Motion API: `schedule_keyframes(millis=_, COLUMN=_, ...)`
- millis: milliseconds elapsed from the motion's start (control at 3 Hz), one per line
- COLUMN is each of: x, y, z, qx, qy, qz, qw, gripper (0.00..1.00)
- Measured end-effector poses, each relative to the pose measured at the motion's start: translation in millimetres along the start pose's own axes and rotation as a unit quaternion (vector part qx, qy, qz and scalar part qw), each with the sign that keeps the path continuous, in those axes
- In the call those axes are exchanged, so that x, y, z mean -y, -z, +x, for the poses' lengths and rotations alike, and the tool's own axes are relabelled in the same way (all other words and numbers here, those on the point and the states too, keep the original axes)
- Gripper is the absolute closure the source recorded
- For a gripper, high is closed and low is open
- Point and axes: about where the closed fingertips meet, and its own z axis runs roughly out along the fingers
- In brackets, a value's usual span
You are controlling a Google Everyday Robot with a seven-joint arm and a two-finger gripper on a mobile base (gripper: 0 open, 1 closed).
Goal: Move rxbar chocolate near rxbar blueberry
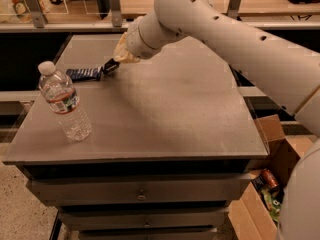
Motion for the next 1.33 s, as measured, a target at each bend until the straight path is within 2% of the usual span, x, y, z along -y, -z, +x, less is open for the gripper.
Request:
schedule_keyframes(millis=667, x=-10.2, y=-22.7, z=4.7, qx=-0.008, qy=0.006, qz=-0.026, qw=0.9996, gripper=0.12)
schedule_keyframes(millis=1000, x=-16.6, y=-20.6, z=16.7, qx=-0.008, qy=0.002, qz=-0.054, qw=0.9985, gripper=0.0)
schedule_keyframes(millis=1333, x=-16.7, y=-20.7, z=16.7, qx=-0.008, qy=0.002, qz=-0.054, qw=0.9985, gripper=0.0)
